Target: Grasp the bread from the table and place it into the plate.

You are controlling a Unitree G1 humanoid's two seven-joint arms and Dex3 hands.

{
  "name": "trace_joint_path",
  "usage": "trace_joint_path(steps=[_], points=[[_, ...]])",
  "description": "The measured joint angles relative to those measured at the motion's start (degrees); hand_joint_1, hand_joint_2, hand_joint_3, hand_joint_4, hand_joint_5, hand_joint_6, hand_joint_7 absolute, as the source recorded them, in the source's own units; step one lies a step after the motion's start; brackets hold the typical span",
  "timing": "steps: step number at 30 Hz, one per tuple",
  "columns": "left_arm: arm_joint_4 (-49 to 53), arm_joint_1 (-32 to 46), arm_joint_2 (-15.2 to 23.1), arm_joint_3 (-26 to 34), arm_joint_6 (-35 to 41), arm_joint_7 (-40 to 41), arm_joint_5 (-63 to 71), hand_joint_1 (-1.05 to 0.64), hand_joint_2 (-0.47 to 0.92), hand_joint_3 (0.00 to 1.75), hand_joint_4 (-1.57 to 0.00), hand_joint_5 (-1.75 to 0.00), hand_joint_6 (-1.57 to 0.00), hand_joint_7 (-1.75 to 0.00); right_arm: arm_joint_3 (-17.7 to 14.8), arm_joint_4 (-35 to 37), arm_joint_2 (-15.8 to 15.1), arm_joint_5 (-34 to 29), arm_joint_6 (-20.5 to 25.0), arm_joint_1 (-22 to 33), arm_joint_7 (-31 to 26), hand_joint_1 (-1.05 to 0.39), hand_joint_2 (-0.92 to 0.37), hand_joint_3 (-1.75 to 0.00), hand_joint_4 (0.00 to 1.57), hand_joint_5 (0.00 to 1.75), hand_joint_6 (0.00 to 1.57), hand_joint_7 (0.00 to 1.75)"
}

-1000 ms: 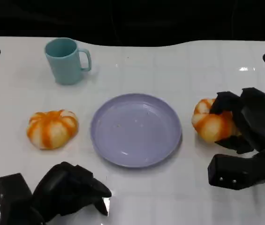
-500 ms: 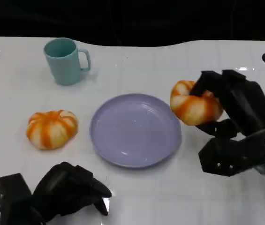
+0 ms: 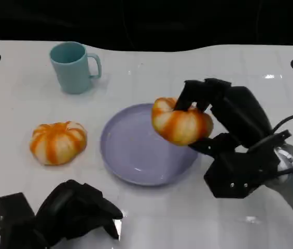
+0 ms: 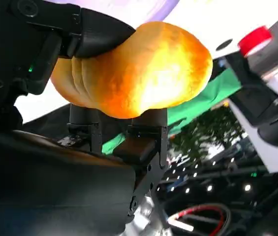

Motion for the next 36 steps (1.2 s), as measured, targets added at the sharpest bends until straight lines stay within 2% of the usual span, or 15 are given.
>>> trace_joint_path(steps=[10, 13, 15, 17, 19, 21, 22, 23, 24, 25, 29, 30, 31, 34, 36], points=[[0.1, 0.0, -0.1, 0.0, -0.1, 0.0, -0.1, -1.05, 0.86, 0.01, -1.23, -0.92, -1.57, -0.03, 0.7, 8.7, 4.5, -0.6, -2.1, -4.0, 1.0, -0.14, -0.23, -1.56, 1.0, 1.75, 0.8, 1.66], [0.1, 0.1, -0.1, 0.0, -0.1, 0.0, 0.0, -1.05, 0.86, 0.01, -1.23, -0.92, -1.57, -0.03, 1.0, 11.9, 5.6, -0.6, -2.8, -5.4, 1.4, -0.14, -0.27, -1.52, 0.96, 1.75, 0.82, 1.57], [-0.1, 0.1, -0.1, -0.1, -0.1, 0.0, 0.0, -1.05, 0.86, 0.0, -1.23, -0.92, -1.57, -0.03, 1.1, 13.8, 6.3, -0.4, -2.9, -6.1, 2.1, -0.14, -0.3, -1.46, 0.91, 1.75, 0.83, 1.44], [-0.3, 0.1, -0.1, -0.1, -0.1, 0.0, 0.0, -1.05, 0.85, 0.0, -1.23, -0.92, -1.57, -0.03, 1.0, 15.7, 7.0, -0.2, -3.1, -6.8, 3.0, -0.16, -0.35, -1.34, 0.82, 1.74, 0.82, 1.19], [-0.5, 0.2, -0.1, -0.1, 0.0, 0.0, -0.1, -1.05, 0.85, 0.0, -1.23, -0.92, -1.57, -0.03, 0.8, 17.5, 7.4, 0.5, -3.4, -7.1, 3.9, -0.17, -0.37, -1.29, 0.79, 1.74, 0.82, 1.11], [-0.8, 0.2, -0.1, -0.1, 0.1, 0.0, -0.1, -1.05, 0.85, 0.0, -1.23, -0.92, -1.57, -0.02, 0.6, 18.9, 7.7, 0.9, -3.5, -7.2, 4.9, -0.22, -0.53, -0.9, 0.65, 1.49, 0.71, 0.83], [-0.9, 0.3, -0.1, -0.1, 0.1, 0.0, -0.1, -1.05, 0.85, 0.0, -1.24, -0.92, -1.57, -0.02, 0.6, 19.3, 7.7, 0.9, -3.5, -7.2, 5.8, -0.22, -0.57, -0.82, 0.63, 1.46, 0.71, 0.77], [-1.0, 0.3, -0.1, -0.1, 0.1, 0.0, -0.1, -1.05, 0.85, 0.0, -1.24, -0.92, -1.57, -0.02, 0.6, 19.5, 7.7, 0.9, -3.4, -7.2, 6.6, -0.3, -0.68, -0.62, 0.53, 1.27, 0.61, 0.63], [-1.1, 0.4, -0.1, -0.1, 0.1, 0.0, -0.1, -1.05, 0.85, 0.0, -1.24, -0.92, -1.57, -0.02, 0.6, 19.5, 7.7, 1.0, -3.2, -7.2, 7.6, -0.36, -0.82, -0.36, 0.49, 1.13, 0.58, 0.49], [-1.2, 0.5, -0.1, -0.1, 0.1, 0.0, -0.1, -1.05, 0.85, 0.0, -1.24, -0.92, -1.57, -0.02, 0.6, 19.5, 7.7, 1.0, -2.9, -7.2, 8.8, -0.37, -0.87, -0.26, 0.47, 1.07, 0.57, 0.43], [-1.4, 0.5, -0.1, -0.2, 0.2, 0.0, -0.1, -1.05, 0.85, 0.0, -1.24, -0.92, -1.57, -0.02, 0.6, 19.5, 7.5, 1.0, -2.1, -7.2, 11.3, -0.39, -0.92, -0.16, 0.46, 1.02, 0.57, 0.37], [-1.4, 0.5, -0.1, -0.2, 0.2, 0.0, -0.1, -1.05, 0.85, 0.0, -1.25, -0.92, -1.57, -0.03, 0.6, 19.4, 7.5, 1.0, -2.0, -7.2, 11.4, -0.59, -0.92, -0.24, 0.21, 0.86, 0.39, 0.25], [-1.4, 0.5, -0.1, -0.2, 0.2, 0.0, -0.1, -1.05, 0.84, 0.0, -1.25, -0.92, -1.57, -0.03, 0.6, 19.1, 7.4, 1.0, -1.4, -7.3, 12.5, -0.66, -0.92, -0.27, 0.12, 0.79, 0.32, 0.2], [-1.4, 0.5, -0.2, -0.2, 0.6, 0.0, -0.1, -1.05, 0.84, 0.0, -1.26, -0.91, -1.57, -0.03, 1.4, 17.4, 6.1, 0.7, 2.5, -7.6, 18.4, -0.83, -0.92, -0.31, 0.02, 0.6, 0.18, 0.09], [-1.4, 0.5, -0.2, -0.2, 0.7, 0.0, -0.1, -1.05, 0.85, 0.0, -1.26, -0.91, -1.57, -0.03, 2.0, 16.2, 5.1, 0.4, 3.9, -7.6, 20.9, -0.89, -0.92, -0.33, 0.0, 0.49, 0.12, 0.05]])
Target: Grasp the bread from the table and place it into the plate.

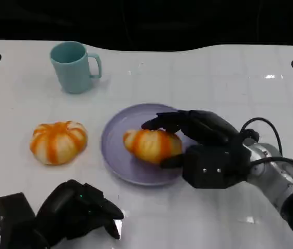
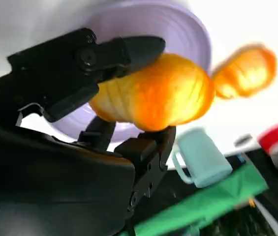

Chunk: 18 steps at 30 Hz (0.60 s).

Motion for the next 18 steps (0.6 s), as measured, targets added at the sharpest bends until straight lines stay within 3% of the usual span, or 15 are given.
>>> trace_joint_path(steps=[11, 18], points=[[0.0, 0.0, 0.0, 0.0, 0.0, 0.0, 0.1, -1.05, 0.85, 0.01, -1.26, -0.9, -1.57, -0.03, 0.6, -8.9, -2.7, 0.0, 4.7, 1.4, 5.5, -0.94, -0.92, -0.36, 0.0, 0.38, 0.07, 0.01], [0.0, 0.0, -0.1, 0.0, 0.0, 0.0, 0.1, -1.05, 0.85, 0.0, -1.26, -0.9, -1.57, -0.03, -0.1, -13.5, -3.9, 1.5, 4.5, 5.5, 5.9, -0.86, -0.92, -0.34, 0.15, 0.48, 0.22, 0.08]])
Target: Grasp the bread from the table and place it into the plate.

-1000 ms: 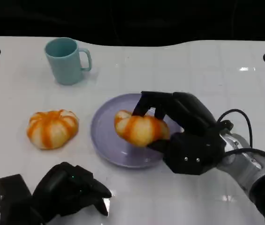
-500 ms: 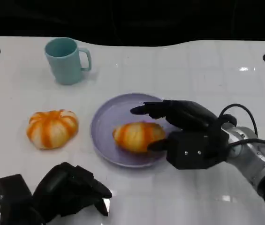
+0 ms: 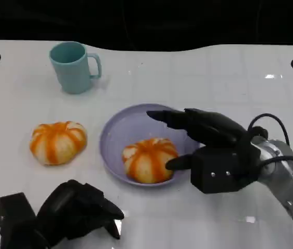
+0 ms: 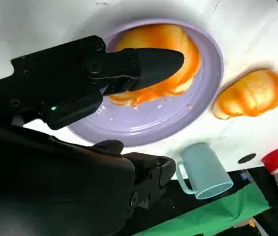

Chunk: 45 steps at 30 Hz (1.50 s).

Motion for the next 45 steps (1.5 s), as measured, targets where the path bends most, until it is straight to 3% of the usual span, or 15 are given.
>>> trace_joint_path(steps=[4, 7, 9, 10, 12, 14, 17, 22, 24, 32, 45], points=[[0.1, -0.1, 0.0, 0.0, -0.1, 0.0, 0.0, -1.05, 0.85, 0.0, -1.26, -0.9, -1.57, -0.03, -2.5, -3.9, -0.6, 2.6, -4.0, 3.9, -2.6, -0.73, -0.92, -0.32, 0.35, 0.63, 0.45, 0.19], [0.5, -0.2, -0.1, 0.0, -0.3, 0.2, 0.1, -1.05, 0.85, 0.0, -1.26, -0.9, -1.57, -0.03, -4.3, -5.9, -0.9, 4.6, -6.9, 6.9, -4.6, -0.67, -0.92, -0.29, 0.42, 0.94, 0.57, 0.29], [0.6, -0.2, -0.1, 0.0, -0.4, 0.5, 0.1, -1.05, 0.85, 0.0, -1.26, -0.9, -1.57, -0.04, -5.0, -7.2, -1.0, 5.6, -8.0, 8.8, -4.8, -0.67, -0.92, -0.28, 0.43, 1.0, 0.59, 0.31], [0.7, -0.2, -0.1, 0.0, -0.4, 0.5, 0.2, -1.05, 0.85, 0.0, -1.26, -0.9, -1.57, -0.04, -5.3, -7.7, -1.1, 5.8, -8.1, 9.4, -4.8, -0.63, -0.92, -0.28, 0.48, 1.33, 0.59, 0.58], [0.7, -0.3, -0.2, 0.0, -0.3, 0.6, 0.2, -1.05, 0.85, 0.0, -1.26, -0.9, -1.57, -0.04, -6.3, -9.5, -1.3, 7.0, -8.9, 11.4, -4.9, -0.58, -0.92, -0.27, 0.52, 1.61, 0.51, 1.03], [0.7, -0.4, -0.2, 0.0, -0.3, 0.6, 0.2, -1.05, 0.85, 0.0, -1.26, -0.9, -1.57, -0.04, -7.2, -11.8, -1.6, 8.9, -10.0, 14.0, -4.8, -0.53, -0.92, -0.25, 0.6, 1.72, 0.48, 1.38], [0.8, -0.4, -0.2, -0.1, -0.3, 0.6, 0.2, -1.05, 0.85, 0.0, -1.25, -0.89, -1.57, -0.03, -8.8, -13.4, -1.8, 12.9, -13.1, 17.9, -4.2, -0.5, -0.92, -0.26, 0.66, 1.74, 0.47, 1.61], [1.2, -0.5, -0.3, -0.1, -0.7, 0.6, 0.2, -1.05, 0.86, 0.0, -1.25, -0.9, -1.57, -0.03, -10.5, -15.0, -3.3, 16.5, -15.9, 22.0, -2.0, -0.52, -0.92, -0.28, 0.7, 1.75, 0.51, 1.65], [1.3, -0.6, -0.3, -0.1, -0.7, 0.6, 0.2, -1.05, 0.86, 0.0, -1.26, -0.9, -1.57, -0.03, -10.9, -15.8, -3.6, 17.1, -15.9, 22.8, -1.4, -0.53, -0.92, -0.29, 0.74, 1.75, 0.61, 1.66], [1.4, -0.9, -0.3, -0.2, -0.9, 1.0, 0.7, -1.05, 0.86, 0.0, -1.25, -0.9, -1.57, -0.03, -12.9, -22.9, -6.7, 21.5, -15.3, 32.2, 3.5, -0.47, -0.91, -0.26, 0.77, 1.75, 0.61, 1.75], [1.6, -1.1, -0.3, -0.2, -0.9, 1.0, 0.6, -1.05, 0.86, 0.0, -1.25, -0.89, -1.57, -0.03, -14.3, -24.4, -7.7, 22.5, -18.4, 37.9, 5.3, -0.44, -0.92, -0.22, 0.82, 1.75, 0.66, 1.75]])
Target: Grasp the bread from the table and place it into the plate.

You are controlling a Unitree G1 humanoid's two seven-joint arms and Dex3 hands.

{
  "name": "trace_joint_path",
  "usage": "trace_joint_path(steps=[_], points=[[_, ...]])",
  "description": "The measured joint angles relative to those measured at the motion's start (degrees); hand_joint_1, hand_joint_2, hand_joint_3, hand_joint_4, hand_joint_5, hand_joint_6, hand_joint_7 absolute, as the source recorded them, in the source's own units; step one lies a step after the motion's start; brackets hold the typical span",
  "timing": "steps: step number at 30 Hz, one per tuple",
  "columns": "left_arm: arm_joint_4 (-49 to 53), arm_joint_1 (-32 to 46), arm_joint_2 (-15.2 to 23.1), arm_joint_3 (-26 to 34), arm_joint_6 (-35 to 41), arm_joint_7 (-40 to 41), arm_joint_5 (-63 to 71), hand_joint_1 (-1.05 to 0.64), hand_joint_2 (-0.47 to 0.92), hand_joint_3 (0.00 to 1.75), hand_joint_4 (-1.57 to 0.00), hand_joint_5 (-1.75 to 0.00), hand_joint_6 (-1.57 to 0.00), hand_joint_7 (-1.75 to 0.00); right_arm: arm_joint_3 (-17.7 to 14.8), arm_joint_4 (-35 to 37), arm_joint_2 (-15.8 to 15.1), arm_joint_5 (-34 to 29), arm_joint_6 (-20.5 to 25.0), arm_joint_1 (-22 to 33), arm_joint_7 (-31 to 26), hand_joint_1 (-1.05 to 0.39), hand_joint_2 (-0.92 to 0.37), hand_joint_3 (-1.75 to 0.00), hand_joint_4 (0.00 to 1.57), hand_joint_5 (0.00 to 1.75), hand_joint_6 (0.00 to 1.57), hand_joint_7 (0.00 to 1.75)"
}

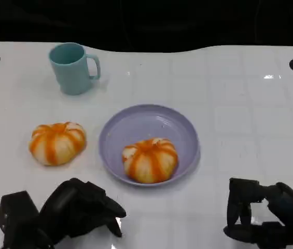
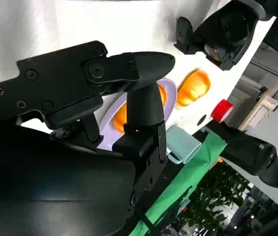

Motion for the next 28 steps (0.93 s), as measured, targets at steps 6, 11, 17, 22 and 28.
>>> trace_joint_path(steps=[6, 11, 17, 22, 28], points=[[0.2, -0.2, 0.0, 0.0, -0.1, 0.0, 0.0, -1.05, 0.86, 0.0, -1.25, -0.89, -1.56, -0.03, -0.4, 2.2, 1.5, -1.1, -2.5, -0.2, -1.9, -0.44, -0.92, -0.23, 0.82, 1.75, 0.66, 1.75], [0.8, -0.7, 0.1, 0.2, -0.1, 0.0, -0.1, -1.05, 0.85, 0.0, -1.25, -0.89, -1.57, -0.03, -0.5, 5.7, 2.6, -2.9, -5.0, -1.5, -3.9, -0.46, -0.92, -0.23, 0.82, 1.75, 0.67, 1.75], [1.0, -1.1, 0.3, 0.4, -0.1, 0.0, -0.3, -1.05, 0.85, 0.0, -1.26, -0.89, -1.57, -0.03, -0.6, 7.7, 3.2, -4.6, -6.4, -3.3, -6.0, -0.46, -0.92, -0.22, 0.82, 1.75, 0.66, 1.75], [1.3, -1.1, 0.6, 0.4, -0.1, 0.0, -0.3, -1.05, 0.85, 0.0, -1.26, -0.89, -1.57, -0.03, -0.6, 9.1, 3.3, -6.4, -7.1, -4.1, -7.3, -0.46, -0.92, -0.21, 0.82, 1.75, 0.66, 1.75], [1.3, -1.2, 0.8, 0.5, 0.0, 0.0, -0.6, -1.05, 0.85, 0.0, -1.26, -0.89, -1.57, -0.03, -0.6, 10.5, 3.3, -8.8, -7.8, -5.1, -8.7, -0.47, -0.92, -0.19, 0.82, 1.75, 0.66, 1.75]])
